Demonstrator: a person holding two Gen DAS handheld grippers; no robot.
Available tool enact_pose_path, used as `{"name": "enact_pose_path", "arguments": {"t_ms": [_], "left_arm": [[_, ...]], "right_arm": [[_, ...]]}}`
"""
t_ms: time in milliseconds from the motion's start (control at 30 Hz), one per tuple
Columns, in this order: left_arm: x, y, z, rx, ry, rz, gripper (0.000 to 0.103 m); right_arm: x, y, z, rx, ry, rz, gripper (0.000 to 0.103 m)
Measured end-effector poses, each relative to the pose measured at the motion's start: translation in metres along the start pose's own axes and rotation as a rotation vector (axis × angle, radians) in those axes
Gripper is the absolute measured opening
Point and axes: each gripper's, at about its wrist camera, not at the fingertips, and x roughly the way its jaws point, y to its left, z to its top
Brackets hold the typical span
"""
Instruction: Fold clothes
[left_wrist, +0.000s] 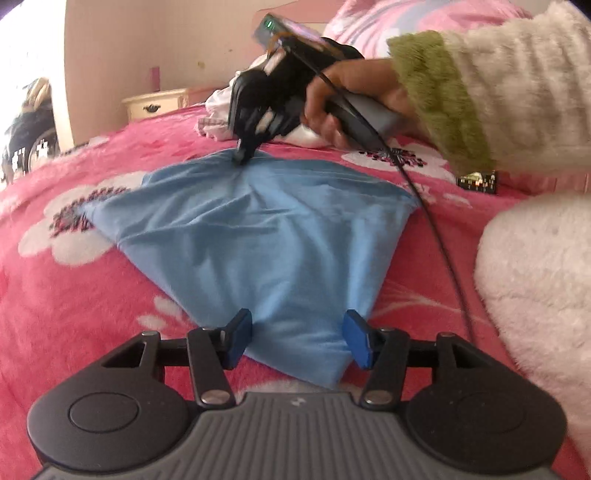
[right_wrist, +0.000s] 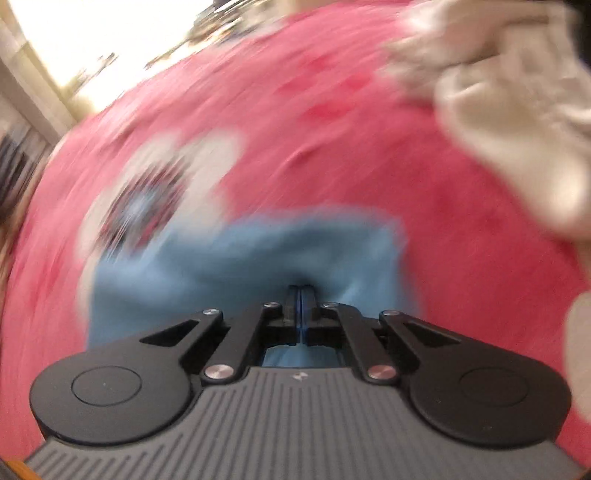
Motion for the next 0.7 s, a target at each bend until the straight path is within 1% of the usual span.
{"name": "enact_pose_path", "arguments": {"t_ms": [67,100,167,233,267,333,400,467,500,533,567,633,667,700], "left_arm": [[-0.002,0.001,-0.002,-0.012,-0.008,-0.004,0.056],[-0.002,0.001,-0.003,-0.019,-0.013,-0.005,0.056],[-0.002,0.003,-0.005,-0.045,-0.022,-0.009,0.056],[-0.002,0.003,-0.006,-0.059,-0.031,-0.01,0.057],[-0.002,0.003,-0.007,-0.059,-0.037,-0.008,0.057],[-0.002,0.002,-0.009,-0.055,-0.047,-0.006,0.057],[-0.002,0.001,-0.01,-0.051,-0.055,-0.004,0.057],[-0.003,0.002,-0.01,-0.056,-0.061,-0.008,0.057],[-0.003,0.003,-0.01,-0.063,-0.065,-0.013,0.057],[-0.003,0.004,-0.011,-0.07,-0.068,-0.018,0.057],[-0.003,0.005,-0.011,-0.076,-0.073,-0.023,0.057],[-0.003,0.007,-0.013,-0.09,-0.081,-0.034,0.057],[-0.004,0.007,-0.013,-0.091,-0.086,-0.037,0.057],[-0.004,0.007,-0.014,-0.088,-0.09,-0.038,0.057]], "right_arm": [[-0.012,0.009,0.007,-0.028,-0.005,0.025,0.005],[-0.019,0.019,0.006,-0.057,0.018,0.069,0.005],[-0.029,0.047,-0.006,-0.154,0.099,0.168,0.006],[-0.029,0.078,-0.023,-0.258,0.189,0.281,0.006],[-0.02,0.09,-0.028,-0.295,0.209,0.278,0.005],[0.002,0.112,-0.035,-0.366,0.238,0.245,0.004],[0.028,0.109,-0.021,-0.319,0.165,0.164,0.0],[0.036,0.092,0.004,-0.128,0.11,0.134,0.0],[0.032,0.09,0.012,-0.101,0.088,0.119,0.005],[0.023,0.096,0.016,-0.138,0.07,0.111,0.006],[0.015,0.104,0.016,-0.185,0.074,0.118,0.006],[0.003,0.121,0.012,-0.267,0.154,0.193,0.006],[0.0,0.128,0.007,-0.294,0.191,0.214,0.006],[-0.001,0.135,0.005,-0.312,0.205,0.206,0.007]]}}
